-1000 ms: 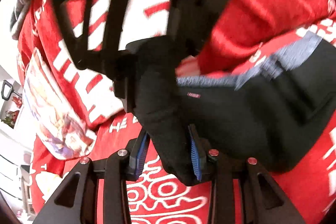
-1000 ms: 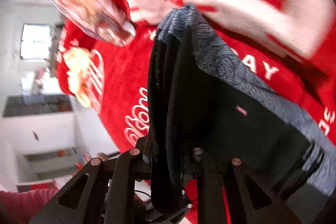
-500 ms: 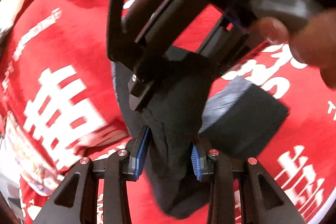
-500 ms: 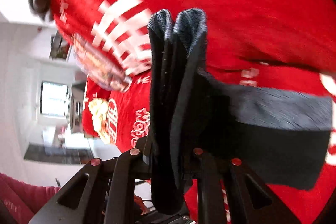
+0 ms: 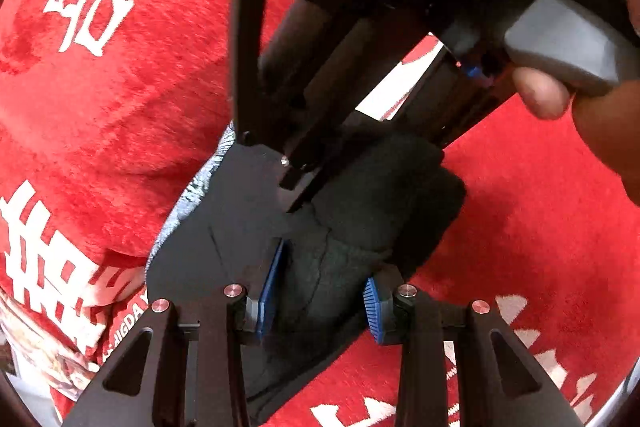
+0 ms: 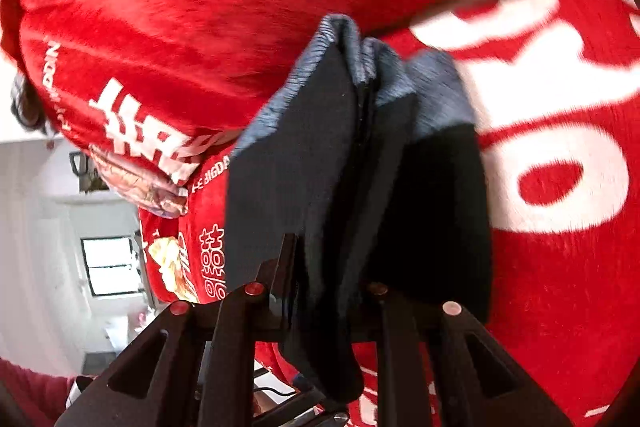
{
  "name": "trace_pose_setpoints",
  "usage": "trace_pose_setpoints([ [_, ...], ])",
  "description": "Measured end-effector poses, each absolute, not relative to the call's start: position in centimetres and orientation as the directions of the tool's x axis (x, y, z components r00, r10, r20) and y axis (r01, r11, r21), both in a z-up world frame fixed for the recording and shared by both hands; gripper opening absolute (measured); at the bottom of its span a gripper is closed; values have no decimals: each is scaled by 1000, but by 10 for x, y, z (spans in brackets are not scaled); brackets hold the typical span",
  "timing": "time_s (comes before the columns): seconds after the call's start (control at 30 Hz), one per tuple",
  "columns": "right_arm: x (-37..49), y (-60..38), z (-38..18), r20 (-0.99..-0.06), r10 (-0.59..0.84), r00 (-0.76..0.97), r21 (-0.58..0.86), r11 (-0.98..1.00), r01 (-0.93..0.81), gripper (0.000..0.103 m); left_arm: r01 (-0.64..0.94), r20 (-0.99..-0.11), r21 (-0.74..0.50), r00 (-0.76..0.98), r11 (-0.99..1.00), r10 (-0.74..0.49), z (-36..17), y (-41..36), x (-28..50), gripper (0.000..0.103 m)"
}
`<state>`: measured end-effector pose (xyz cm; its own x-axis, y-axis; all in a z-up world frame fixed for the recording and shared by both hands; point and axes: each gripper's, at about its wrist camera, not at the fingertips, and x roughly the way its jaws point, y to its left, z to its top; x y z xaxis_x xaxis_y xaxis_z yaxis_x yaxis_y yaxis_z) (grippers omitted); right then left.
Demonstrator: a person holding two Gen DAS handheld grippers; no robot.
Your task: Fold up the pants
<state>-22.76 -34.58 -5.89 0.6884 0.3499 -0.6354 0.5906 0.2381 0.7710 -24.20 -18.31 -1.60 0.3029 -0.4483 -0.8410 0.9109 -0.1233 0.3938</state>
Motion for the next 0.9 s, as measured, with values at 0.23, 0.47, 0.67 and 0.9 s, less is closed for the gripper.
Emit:
trace_pose_setpoints([
  [0.23,-246,-348,-73,-674,337,658,735,210,645,32,916,-854,365,257,-169,-453,0,-157,-235,58],
  [0.47,-288,-354,-49,-804,215,555,593,206,779,35,945,-861,327,297,0,-413,28,-141,-173,58],
  [0.67,-286,-331,-17,-832,161,532,555,289,780,27,944,-917,247,301,219,-264,14,-152,-97,58],
  [0.9,-229,-301,-10,-885,142,444,453,485,748,27,930,-976,110,167,350,-137,-20,-140,-66,69],
])
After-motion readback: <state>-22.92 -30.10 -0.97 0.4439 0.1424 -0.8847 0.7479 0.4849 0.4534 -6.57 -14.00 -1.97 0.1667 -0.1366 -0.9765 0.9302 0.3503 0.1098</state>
